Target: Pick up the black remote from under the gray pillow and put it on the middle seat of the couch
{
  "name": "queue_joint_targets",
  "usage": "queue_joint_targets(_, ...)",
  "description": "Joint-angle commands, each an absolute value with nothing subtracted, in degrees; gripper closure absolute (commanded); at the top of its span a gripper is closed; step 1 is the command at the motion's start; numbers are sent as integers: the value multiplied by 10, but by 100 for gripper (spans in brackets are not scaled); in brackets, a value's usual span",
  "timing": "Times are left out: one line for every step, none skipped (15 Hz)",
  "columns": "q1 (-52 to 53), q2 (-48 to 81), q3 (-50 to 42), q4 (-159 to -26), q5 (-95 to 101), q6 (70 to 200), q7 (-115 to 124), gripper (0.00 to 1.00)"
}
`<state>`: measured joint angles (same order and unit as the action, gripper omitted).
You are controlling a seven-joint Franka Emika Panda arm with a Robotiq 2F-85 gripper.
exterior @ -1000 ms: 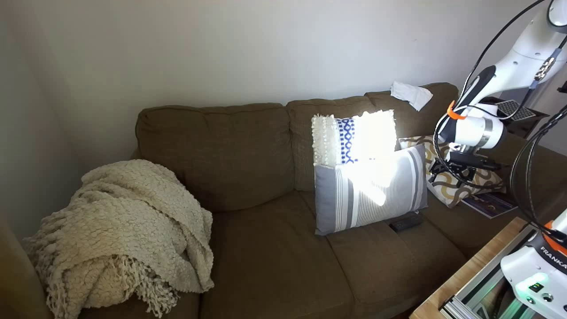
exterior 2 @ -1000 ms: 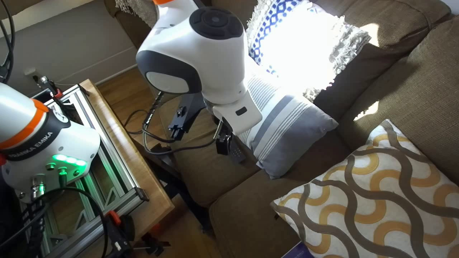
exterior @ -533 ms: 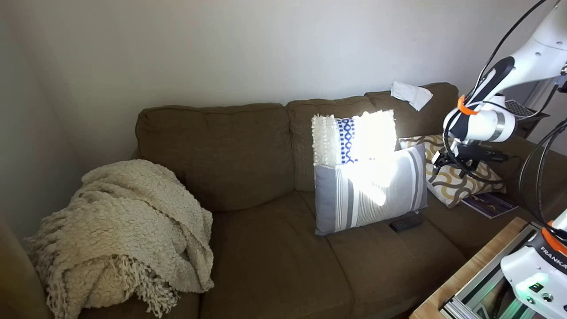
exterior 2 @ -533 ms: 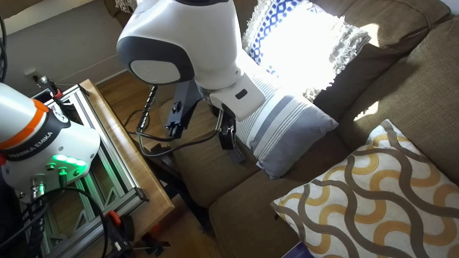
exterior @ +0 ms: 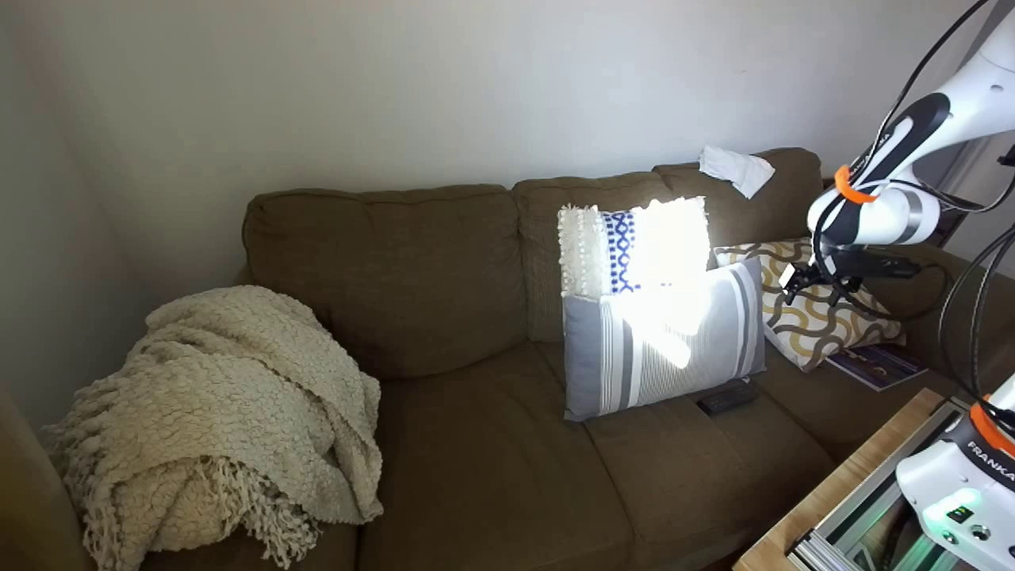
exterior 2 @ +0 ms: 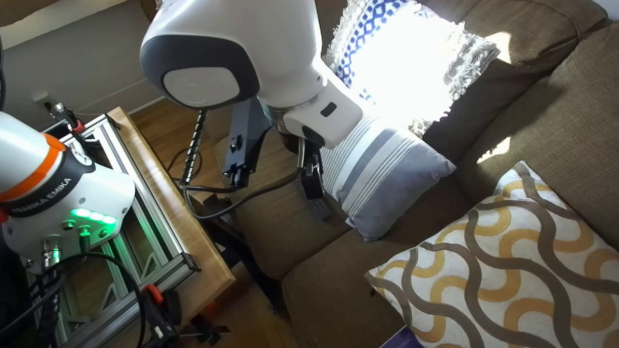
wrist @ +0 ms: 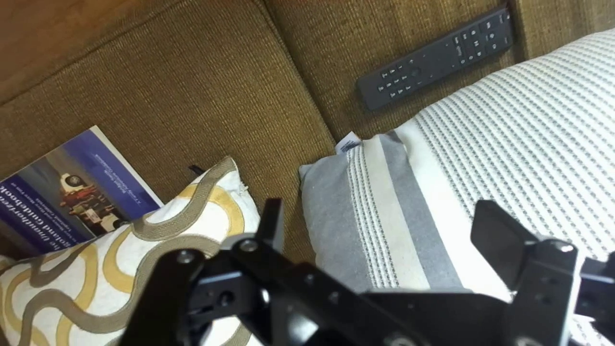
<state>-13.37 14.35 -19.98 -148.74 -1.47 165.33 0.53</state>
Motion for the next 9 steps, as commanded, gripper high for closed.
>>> queue_joint_targets(-136,102,-207,-1515,20,1652,-2,0)
queue_joint_targets(-140,92,-205,-1521,22,1650,-10,0)
queue_joint_targets(-143,83,-204,-1526,24,1649,-16,0)
queue_joint_targets(-147,72,-201,-1532,23,1647,-26,0)
queue_joint_targets(-153,59,-197,-1541,20,1646,-39,0)
queue_joint_targets(-161,48,-191,-1546,9,1643,-57,0)
queue_joint_targets(-148,89,-193,-1518,13,1652,-23,0)
queue_joint_targets(-150,82,-192,-1521,13,1652,-25,0)
queue_joint_targets(-150,81,-191,-1521,13,1652,-25,0)
